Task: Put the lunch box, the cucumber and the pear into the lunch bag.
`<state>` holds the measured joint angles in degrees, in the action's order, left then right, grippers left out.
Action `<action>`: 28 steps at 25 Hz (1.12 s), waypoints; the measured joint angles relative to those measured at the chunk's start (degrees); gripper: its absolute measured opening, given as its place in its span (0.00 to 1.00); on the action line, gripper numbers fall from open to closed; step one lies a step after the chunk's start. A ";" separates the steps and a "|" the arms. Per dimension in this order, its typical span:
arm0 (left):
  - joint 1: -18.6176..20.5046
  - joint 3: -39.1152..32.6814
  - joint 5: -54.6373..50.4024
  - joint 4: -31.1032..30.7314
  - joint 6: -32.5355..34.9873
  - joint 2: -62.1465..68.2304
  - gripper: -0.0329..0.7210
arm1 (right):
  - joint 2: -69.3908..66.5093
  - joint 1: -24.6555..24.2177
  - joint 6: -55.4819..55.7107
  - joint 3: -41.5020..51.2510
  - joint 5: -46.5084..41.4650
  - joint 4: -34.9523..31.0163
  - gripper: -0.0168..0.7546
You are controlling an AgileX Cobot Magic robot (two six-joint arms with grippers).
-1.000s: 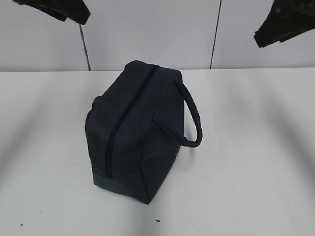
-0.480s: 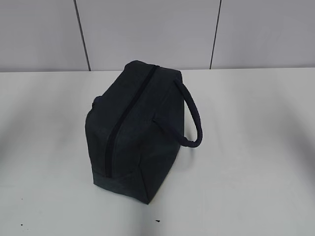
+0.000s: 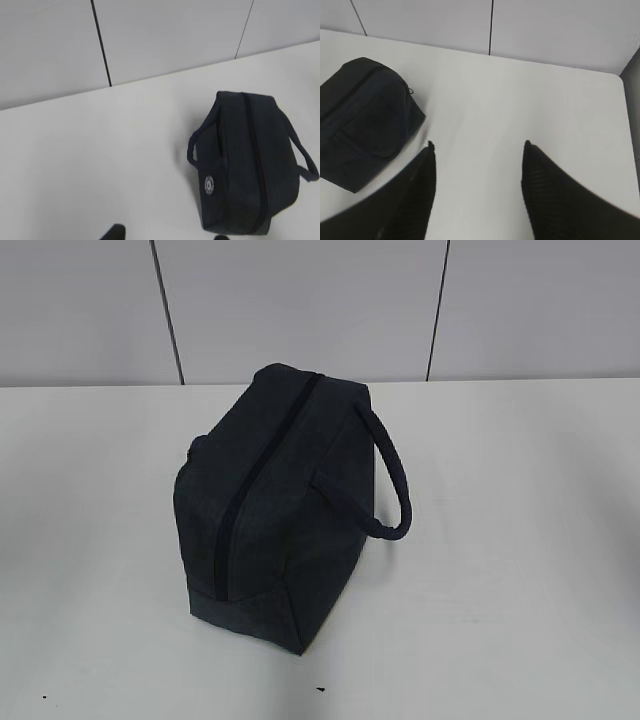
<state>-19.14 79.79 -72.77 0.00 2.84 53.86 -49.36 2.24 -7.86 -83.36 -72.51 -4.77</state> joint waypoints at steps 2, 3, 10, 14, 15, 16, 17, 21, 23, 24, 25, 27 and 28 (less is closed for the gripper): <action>0.00 -4.86 -0.08 0.00 -0.69 -4.88 0.49 | 4.54 0.00 0.39 2.19 -0.12 0.09 0.58; 0.00 -7.51 -0.15 -0.33 -0.87 -7.79 0.49 | 6.53 0.00 0.49 3.61 -0.12 0.09 0.58; 0.00 -21.75 -0.35 -0.44 -1.06 -27.72 0.49 | 23.42 0.00 1.33 15.96 -0.44 1.00 0.58; 0.00 -27.73 -0.69 -0.44 -1.06 -38.10 0.49 | 32.20 0.00 2.34 22.66 -0.47 1.95 0.58; 0.00 -29.12 -0.77 -0.44 -1.06 -40.15 0.49 | 34.04 0.00 2.45 24.20 -0.47 2.07 0.58; 0.00 -30.28 -0.81 -0.44 -1.06 -42.51 0.49 | 36.16 0.00 2.45 26.40 -0.47 2.39 0.58; 0.00 -31.63 -0.97 -0.44 -1.06 -44.79 0.49 | 38.48 0.00 2.45 28.63 -0.57 2.83 0.58; 0.00 -36.12 -1.20 -0.44 -1.06 -51.77 0.49 | 44.97 0.00 2.54 36.13 -0.57 4.77 0.58; 0.00 -37.93 -1.26 -0.44 -1.06 -54.07 0.49 | 47.65 0.00 2.54 39.37 -0.57 5.60 0.57; 0.00 -38.63 -1.42 -0.44 -1.06 -54.74 0.49 | 48.73 0.00 2.58 40.98 -0.57 5.72 0.56; 0.00 -39.40 -1.41 -0.44 -1.06 -55.08 0.49 | 49.77 0.00 2.58 43.12 -0.57 5.84 0.55; 0.00 -41.11 -1.35 -0.44 -1.06 -55.09 0.49 | 50.47 0.00 2.58 46.28 -0.68 5.84 0.54; 0.00 -42.13 -1.35 -0.44 -1.06 -55.09 0.49 | 50.47 0.00 2.58 47.82 -0.68 5.72 0.53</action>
<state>-19.14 37.65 -74.12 -0.44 1.77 -1.23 1.11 2.24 -5.28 -35.53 -73.20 0.95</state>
